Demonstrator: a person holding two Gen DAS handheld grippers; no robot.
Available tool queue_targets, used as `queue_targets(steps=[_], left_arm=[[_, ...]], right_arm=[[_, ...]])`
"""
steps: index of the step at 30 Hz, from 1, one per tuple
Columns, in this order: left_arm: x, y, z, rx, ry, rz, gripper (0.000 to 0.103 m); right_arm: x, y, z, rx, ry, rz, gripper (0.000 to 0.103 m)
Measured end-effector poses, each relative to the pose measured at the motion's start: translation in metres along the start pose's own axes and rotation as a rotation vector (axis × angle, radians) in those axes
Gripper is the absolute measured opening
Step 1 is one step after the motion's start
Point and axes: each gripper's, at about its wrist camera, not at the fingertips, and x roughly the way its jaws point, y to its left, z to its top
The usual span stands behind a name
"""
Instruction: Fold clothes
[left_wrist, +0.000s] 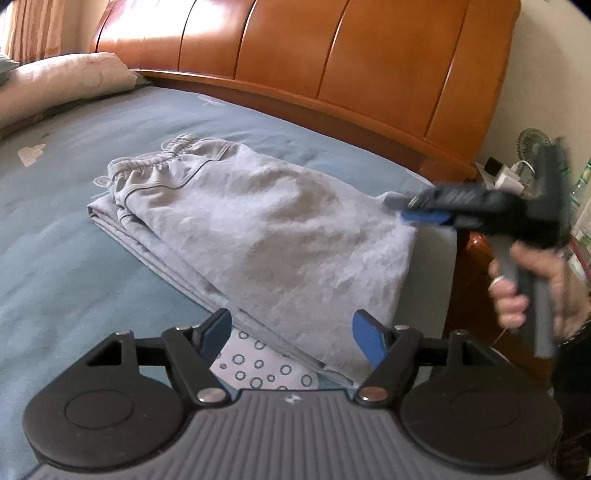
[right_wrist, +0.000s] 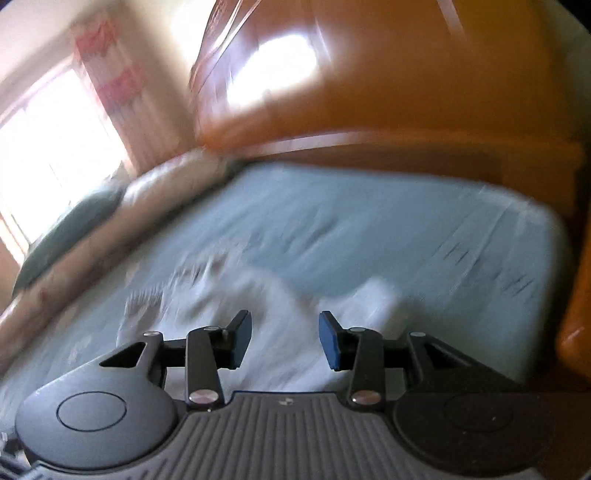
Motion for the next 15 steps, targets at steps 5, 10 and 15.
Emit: queue_targets(steps=[5,10,15], left_arm=[[-0.013,0.007,-0.011,-0.003,0.006,0.014,0.076],[-0.017,0.017,-0.018,-0.056,0.01,0.035,0.076],[-0.025,0.021,-0.025,-0.071,0.037,0.07,0.079]], right_arm=[[0.005,0.0,-0.007,-0.104,0.045,-0.093,0.043],[-0.009,0.027,-0.012,-0.214,0.056,-0.008,0.045],[0.016,0.044,-0.033,-0.324,0.147,-0.083,0.048]])
